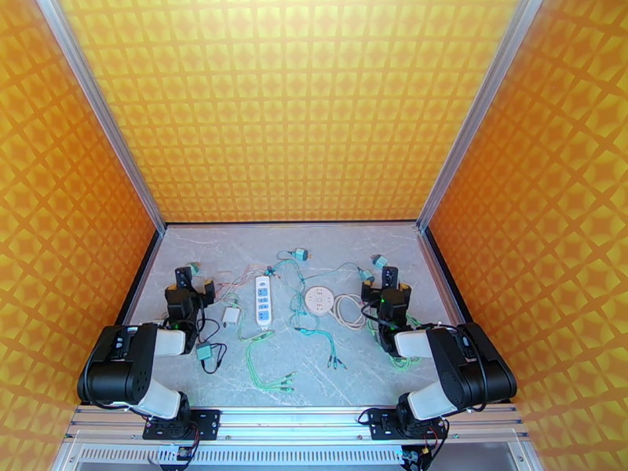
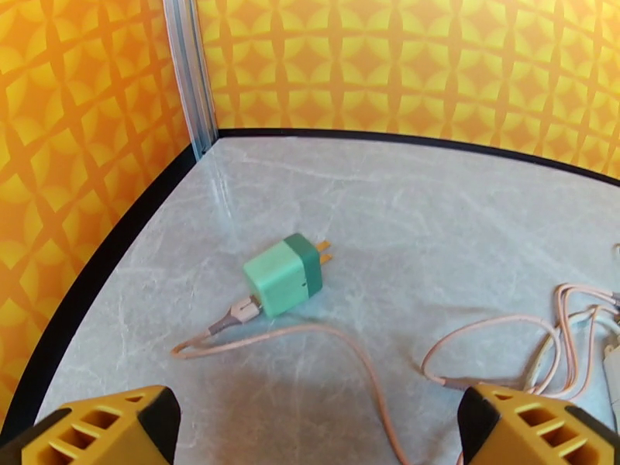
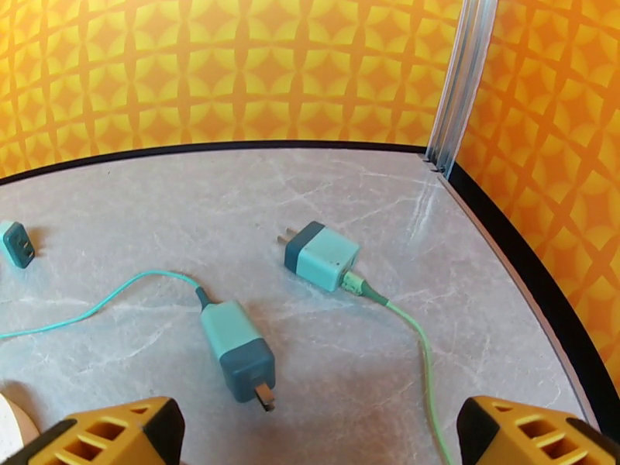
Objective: Pull the plug off the socket
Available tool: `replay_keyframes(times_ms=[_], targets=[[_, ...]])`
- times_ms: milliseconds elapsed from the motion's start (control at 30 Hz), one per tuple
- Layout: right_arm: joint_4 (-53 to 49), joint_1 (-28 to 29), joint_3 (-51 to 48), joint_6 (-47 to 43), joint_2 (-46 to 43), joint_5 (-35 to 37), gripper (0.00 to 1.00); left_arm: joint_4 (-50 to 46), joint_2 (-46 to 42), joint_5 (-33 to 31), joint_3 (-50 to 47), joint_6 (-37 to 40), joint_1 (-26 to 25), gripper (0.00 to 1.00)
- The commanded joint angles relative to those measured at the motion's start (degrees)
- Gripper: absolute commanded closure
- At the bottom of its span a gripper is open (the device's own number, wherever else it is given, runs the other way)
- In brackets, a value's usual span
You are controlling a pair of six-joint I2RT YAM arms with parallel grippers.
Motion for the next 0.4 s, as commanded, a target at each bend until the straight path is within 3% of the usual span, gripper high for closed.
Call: replay_keyframes(times_ms=[0,367], targets=[[1.28,-0.32,0.93,0.78,-0.43,-0.05,0.02,1.53,0.21,1.38,0.07,0.95,0.43,0.01],[1.18,-0.28,1.02,0.85,-0.42,-0.14,0.02,1.8,0.26,1.37,0.0,0.95,0.41,0.01]])
